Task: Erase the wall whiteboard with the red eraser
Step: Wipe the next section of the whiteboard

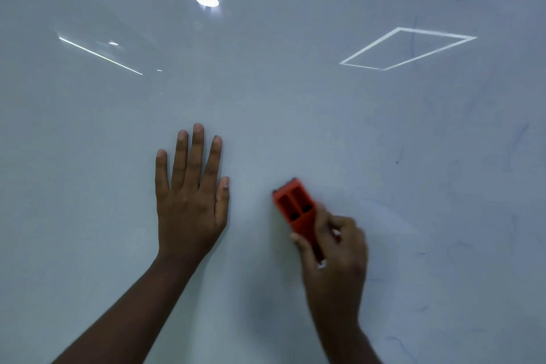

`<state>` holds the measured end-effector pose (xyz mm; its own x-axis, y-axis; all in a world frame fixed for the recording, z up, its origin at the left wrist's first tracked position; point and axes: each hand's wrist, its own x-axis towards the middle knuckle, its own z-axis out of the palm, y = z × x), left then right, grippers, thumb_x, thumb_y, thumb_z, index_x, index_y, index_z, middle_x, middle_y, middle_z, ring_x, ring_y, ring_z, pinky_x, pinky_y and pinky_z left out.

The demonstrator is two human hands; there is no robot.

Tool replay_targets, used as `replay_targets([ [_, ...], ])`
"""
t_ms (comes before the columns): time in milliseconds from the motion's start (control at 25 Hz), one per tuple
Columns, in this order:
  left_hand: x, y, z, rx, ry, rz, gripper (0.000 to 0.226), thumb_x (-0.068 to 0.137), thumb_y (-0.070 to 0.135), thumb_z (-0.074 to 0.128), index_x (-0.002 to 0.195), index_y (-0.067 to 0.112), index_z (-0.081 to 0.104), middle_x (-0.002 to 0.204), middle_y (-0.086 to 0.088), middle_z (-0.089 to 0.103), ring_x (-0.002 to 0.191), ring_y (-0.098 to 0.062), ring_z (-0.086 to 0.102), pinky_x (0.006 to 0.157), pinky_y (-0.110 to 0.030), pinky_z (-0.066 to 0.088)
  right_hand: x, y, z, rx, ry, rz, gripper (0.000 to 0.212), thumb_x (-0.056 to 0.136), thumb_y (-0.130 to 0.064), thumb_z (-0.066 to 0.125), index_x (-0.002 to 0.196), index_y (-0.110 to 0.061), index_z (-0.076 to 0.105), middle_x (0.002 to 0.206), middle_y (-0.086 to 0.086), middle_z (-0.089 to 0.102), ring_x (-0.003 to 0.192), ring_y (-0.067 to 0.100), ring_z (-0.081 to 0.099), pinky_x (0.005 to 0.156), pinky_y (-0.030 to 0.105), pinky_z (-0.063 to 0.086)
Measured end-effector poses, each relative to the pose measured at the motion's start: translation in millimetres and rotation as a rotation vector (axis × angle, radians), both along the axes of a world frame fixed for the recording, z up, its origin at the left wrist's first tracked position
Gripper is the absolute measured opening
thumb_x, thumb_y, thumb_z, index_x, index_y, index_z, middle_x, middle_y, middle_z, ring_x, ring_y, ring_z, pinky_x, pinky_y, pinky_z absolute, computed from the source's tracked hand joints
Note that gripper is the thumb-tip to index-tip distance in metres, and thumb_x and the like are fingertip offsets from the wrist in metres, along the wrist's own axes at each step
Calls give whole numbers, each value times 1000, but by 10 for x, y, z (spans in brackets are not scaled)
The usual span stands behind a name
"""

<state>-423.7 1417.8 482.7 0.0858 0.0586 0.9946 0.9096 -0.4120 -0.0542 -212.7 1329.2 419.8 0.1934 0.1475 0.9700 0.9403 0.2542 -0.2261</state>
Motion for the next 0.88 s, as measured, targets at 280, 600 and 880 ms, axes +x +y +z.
replay_targets([
  [280, -59, 4, -230, -22, 31, -9, 62, 110, 28, 39, 167, 7, 24, 176, -18, 15, 163, -36, 14, 131, -58, 12, -185, -92, -182, -102, -218, 15, 56, 87, -45, 67, 137, -20, 63, 107, 0, 62, 87, 24, 60, 68, 39, 52],
  [600, -28, -7, -422, -26, 6, -8, 61, 110, 26, 40, 166, 7, 27, 175, -18, 19, 163, -36, 17, 130, -60, 14, 359, -85, 1078, 28, 213, 72, 61, 84, -32, 83, 140, -18, 63, 106, 2, 55, 95, 27, 58, 82, 51, 56],
  [880, -82, -15, -512, -47, 44, -52, 61, 110, 25, 34, 167, 7, 24, 175, -18, 17, 163, -36, 16, 130, -60, 12, -368, -56, 92, -114, -229, -13, 59, 85, -40, 70, 138, -16, 62, 107, 5, 59, 90, 28, 57, 72, 42, 49],
])
